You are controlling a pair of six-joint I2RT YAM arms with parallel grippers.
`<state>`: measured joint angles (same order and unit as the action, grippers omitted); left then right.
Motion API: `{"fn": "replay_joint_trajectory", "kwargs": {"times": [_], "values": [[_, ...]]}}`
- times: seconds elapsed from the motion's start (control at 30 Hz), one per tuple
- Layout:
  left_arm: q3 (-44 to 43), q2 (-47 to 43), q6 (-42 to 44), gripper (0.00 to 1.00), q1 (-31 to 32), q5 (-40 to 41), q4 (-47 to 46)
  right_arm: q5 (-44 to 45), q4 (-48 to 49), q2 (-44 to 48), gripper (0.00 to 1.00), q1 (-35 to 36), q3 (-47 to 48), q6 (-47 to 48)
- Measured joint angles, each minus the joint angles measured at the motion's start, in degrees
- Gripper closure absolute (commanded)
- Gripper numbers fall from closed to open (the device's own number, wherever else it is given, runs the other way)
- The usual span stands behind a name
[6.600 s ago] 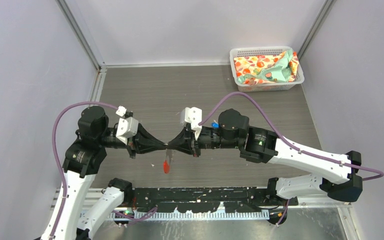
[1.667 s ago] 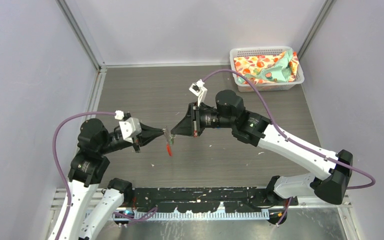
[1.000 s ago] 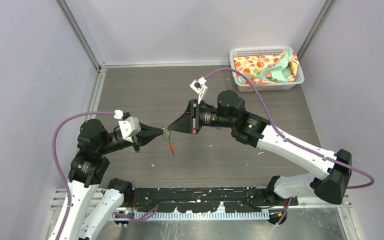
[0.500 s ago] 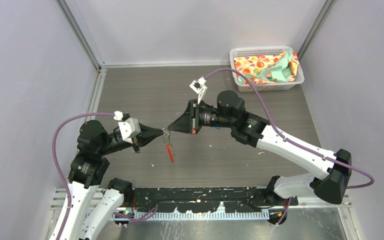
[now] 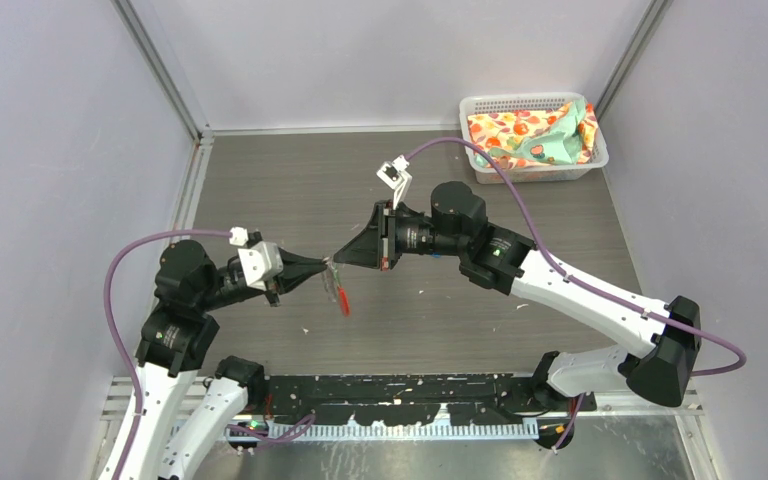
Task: Put the keys on the keyring
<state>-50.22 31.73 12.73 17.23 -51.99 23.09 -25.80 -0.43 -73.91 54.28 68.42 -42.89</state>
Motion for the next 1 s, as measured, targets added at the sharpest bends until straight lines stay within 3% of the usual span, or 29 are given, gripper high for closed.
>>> {"fn": "replay_joint_trajectory", "kwargs": {"times": [1.0], "values": [[0.00, -0.11, 4.31, 1.00, 0.00, -0.55, 2.49, -0.24, 0.81, -0.02, 0.99, 0.59, -0.22, -0.76]]}}
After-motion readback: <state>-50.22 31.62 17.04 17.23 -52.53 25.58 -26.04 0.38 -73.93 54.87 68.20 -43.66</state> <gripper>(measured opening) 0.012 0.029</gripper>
